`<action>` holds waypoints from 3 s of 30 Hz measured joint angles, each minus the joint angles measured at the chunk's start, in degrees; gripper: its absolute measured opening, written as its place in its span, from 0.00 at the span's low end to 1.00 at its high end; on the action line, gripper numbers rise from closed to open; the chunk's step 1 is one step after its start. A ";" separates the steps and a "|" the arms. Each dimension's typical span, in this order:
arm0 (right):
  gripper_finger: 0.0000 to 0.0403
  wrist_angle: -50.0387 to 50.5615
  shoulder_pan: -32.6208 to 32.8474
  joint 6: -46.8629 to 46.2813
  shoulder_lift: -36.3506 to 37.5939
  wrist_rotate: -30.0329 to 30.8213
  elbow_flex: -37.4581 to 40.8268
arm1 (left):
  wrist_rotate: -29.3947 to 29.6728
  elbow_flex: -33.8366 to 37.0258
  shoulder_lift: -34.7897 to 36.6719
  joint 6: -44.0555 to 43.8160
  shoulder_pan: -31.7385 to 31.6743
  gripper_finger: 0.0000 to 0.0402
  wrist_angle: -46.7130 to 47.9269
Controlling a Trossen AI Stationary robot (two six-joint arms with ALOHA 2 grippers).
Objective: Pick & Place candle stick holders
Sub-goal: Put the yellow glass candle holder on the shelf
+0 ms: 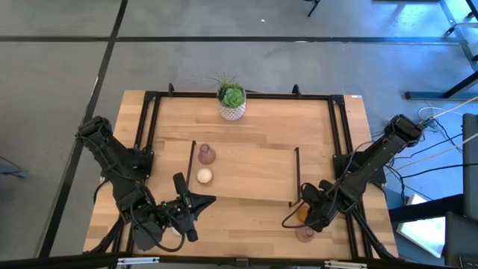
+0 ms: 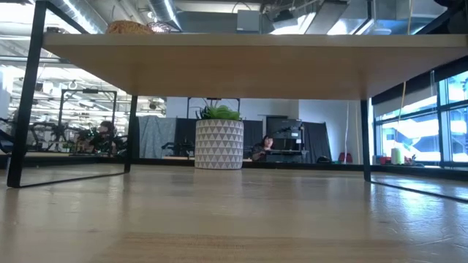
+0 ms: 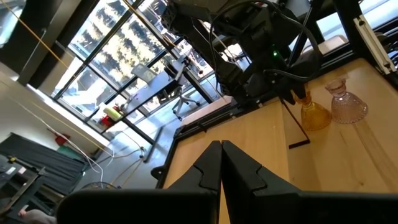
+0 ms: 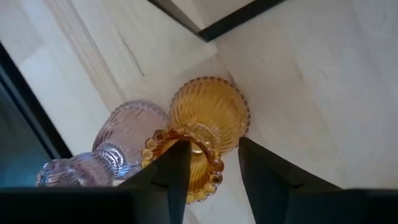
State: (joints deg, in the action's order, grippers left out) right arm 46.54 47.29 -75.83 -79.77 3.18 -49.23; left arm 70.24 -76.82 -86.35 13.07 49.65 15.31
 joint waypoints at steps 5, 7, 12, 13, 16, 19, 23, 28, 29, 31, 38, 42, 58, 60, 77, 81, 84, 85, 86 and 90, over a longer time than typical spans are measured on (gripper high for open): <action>0.23 -0.13 0.00 -0.02 -0.02 -2.16 0.00 | 0.00 0.00 0.00 0.12 0.02 0.00 -0.02; 0.16 -0.04 0.00 0.00 0.00 -2.39 0.00 | 0.00 0.00 0.00 0.12 0.02 0.00 -0.02; 0.08 2.18 0.02 0.11 -0.17 -3.26 -1.34 | -0.02 0.00 0.00 0.12 0.00 0.00 -0.02; 0.08 3.88 0.03 0.23 -0.21 -3.18 -1.94 | -0.02 0.00 0.00 0.12 0.00 0.00 -0.02; 0.08 10.06 0.02 0.24 -0.35 -1.79 -4.49 | 0.00 0.00 0.00 0.12 0.00 0.00 -0.02; 0.08 15.01 0.00 0.00 -0.35 -1.29 -7.23 | -0.01 0.00 0.00 0.12 0.00 0.00 -0.01; 0.08 21.90 0.04 -0.04 -0.33 -1.29 -10.82 | -0.02 0.00 0.00 0.12 0.00 0.00 0.00; 0.08 32.22 0.02 -0.09 -0.28 -0.76 -16.91 | -0.02 0.00 0.00 0.11 0.00 0.00 0.33; 0.08 34.58 0.02 -0.09 -0.27 -0.36 -18.61 | -0.02 0.00 0.00 0.08 -0.03 0.00 0.37; 0.08 40.24 -0.05 0.00 -0.26 0.56 -22.25 | -0.21 0.00 0.00 0.07 -0.25 0.00 0.38; 0.08 43.65 -2.13 7.66 0.99 8.14 -36.43 | -4.01 0.00 0.00 -0.33 -2.14 0.00 0.49; 0.08 43.46 -4.01 15.06 0.90 12.08 -43.56 | -4.83 0.00 0.00 -0.67 -2.92 0.00 1.16; 0.08 41.28 -21.33 36.64 -1.81 13.45 -50.77 | -5.88 0.02 0.00 -1.36 -3.28 0.00 1.77; 0.08 37.94 -23.81 39.44 -3.40 11.53 -50.77 | -5.86 0.02 0.00 -1.36 -3.28 0.00 1.75; 0.08 31.06 -37.21 51.54 -24.85 -1.71 -71.54 | -5.86 0.02 0.00 -1.80 -3.28 0.00 2.95; 0.08 31.75 -39.01 51.84 -30.06 -6.22 -77.91 | -6.65 0.02 0.00 -1.85 -3.28 0.00 2.95; 0.08 34.64 -40.24 52.23 -33.73 -7.73 -81.55 | -7.39 0.02 0.00 -1.85 -3.28 0.00 2.95; 0.08 36.10 -40.60 52.51 -34.79 -7.82 -82.57 | -7.39 0.02 0.00 -1.85 -3.26 0.00 2.95; 0.08 37.32 -40.90 52.76 -35.67 -7.77 -83.28 | -7.40 0.02 0.00 -1.89 -3.26 0.00 2.95; 0.08 39.07 -41.36 54.07 -37.42 -6.18 -83.67 | -7.39 0.02 0.00 -2.03 -3.06 0.00 3.10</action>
State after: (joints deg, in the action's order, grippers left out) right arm 85.61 5.93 -21.77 -117.19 -2.99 -132.90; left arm 62.84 -76.79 -86.35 11.04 46.59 18.41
